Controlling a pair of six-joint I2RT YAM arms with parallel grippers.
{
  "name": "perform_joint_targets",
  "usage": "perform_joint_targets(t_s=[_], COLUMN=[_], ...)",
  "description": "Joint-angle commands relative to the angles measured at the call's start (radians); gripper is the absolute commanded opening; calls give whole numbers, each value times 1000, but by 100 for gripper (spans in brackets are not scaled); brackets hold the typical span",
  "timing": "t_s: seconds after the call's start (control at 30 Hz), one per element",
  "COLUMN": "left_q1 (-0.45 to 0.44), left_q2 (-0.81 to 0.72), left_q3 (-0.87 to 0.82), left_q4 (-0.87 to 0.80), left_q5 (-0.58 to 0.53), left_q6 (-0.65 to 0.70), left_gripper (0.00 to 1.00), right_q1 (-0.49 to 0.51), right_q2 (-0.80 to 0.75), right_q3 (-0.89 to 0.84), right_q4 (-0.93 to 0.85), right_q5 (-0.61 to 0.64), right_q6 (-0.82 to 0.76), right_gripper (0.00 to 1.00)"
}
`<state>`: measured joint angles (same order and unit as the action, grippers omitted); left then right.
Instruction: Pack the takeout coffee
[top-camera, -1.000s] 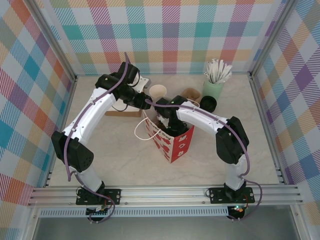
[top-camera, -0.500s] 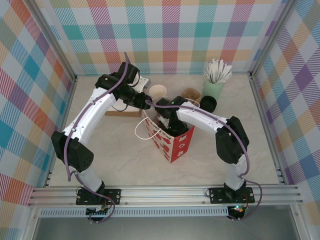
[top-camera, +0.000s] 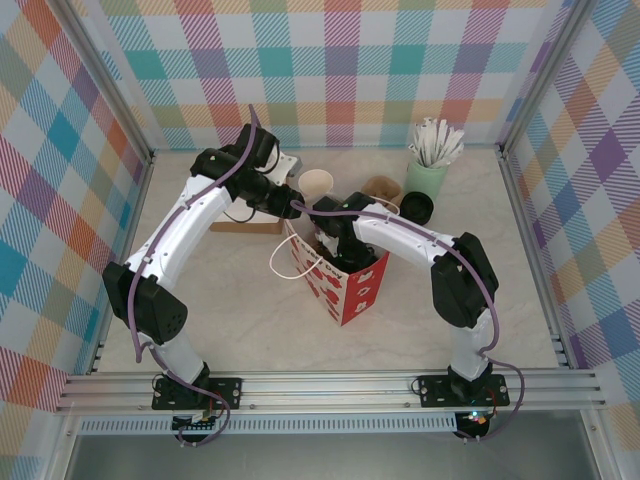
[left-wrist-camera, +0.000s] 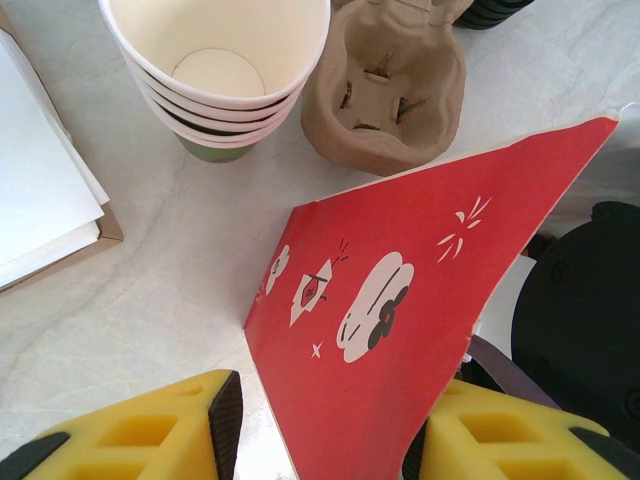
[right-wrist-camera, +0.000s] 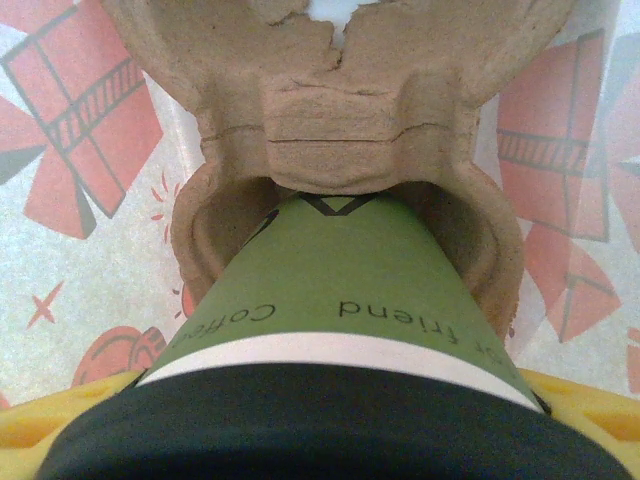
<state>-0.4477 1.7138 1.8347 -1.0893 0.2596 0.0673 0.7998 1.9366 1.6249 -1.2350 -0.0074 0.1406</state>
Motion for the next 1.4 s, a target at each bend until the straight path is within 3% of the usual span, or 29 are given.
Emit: perform_joint_targets(t_s=[0.0, 1.37], left_q1=[6, 7], left_q2=[7, 10], left_q3=[15, 3], left_q4=[4, 9], left_q5=[35, 26], left_q6=[4, 2], left_gripper=[46, 46], right_q1=[-1, -4], right_q2=[23, 38], right_q3=[21, -72], right_q4=[-43, 66], right_q5=[-11, 9], right_q6=[-9, -27], right_gripper=[79, 79])
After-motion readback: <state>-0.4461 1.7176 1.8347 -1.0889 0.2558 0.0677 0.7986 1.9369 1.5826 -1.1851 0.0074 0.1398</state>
